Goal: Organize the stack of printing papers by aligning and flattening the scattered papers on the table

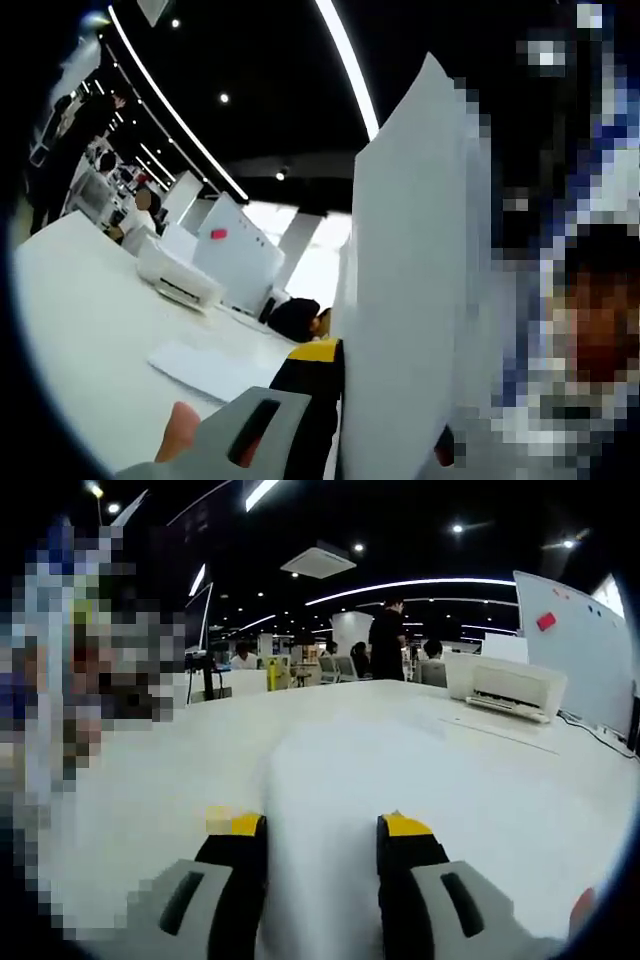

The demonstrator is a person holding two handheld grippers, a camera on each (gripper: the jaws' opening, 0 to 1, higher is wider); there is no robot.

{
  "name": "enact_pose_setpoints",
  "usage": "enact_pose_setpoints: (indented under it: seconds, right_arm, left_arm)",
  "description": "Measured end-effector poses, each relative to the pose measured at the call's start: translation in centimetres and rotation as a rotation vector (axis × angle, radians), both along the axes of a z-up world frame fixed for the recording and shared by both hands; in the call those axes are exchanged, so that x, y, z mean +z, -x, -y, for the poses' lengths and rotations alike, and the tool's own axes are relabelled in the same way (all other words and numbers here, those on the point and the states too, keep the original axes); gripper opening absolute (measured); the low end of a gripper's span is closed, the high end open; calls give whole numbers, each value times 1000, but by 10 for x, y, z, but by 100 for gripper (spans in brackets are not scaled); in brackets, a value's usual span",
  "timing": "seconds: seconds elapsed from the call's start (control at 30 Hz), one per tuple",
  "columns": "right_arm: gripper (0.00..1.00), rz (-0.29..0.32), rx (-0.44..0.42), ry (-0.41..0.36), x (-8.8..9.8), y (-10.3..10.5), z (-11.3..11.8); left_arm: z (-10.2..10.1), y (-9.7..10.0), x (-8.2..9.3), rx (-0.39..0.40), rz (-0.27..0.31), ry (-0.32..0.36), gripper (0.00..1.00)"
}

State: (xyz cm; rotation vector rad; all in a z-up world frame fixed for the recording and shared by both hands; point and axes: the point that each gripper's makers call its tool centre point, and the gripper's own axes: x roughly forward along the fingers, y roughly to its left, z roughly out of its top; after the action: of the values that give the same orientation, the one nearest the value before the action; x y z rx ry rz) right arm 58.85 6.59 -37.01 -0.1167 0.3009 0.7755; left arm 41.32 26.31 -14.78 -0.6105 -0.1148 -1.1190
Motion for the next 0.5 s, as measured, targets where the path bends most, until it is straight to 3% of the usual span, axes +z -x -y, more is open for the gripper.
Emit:
enact_pose_setpoints:
  seconds: [0.27, 0.5]
  right_arm:
    - [20, 8, 34, 10, 1, 12, -4]
    - [11, 59, 48, 78, 5, 18, -2]
  left_arm:
    - [3, 0, -4, -1, -7, 2, 6]
    - [5, 1, -4, -3, -7, 6, 6]
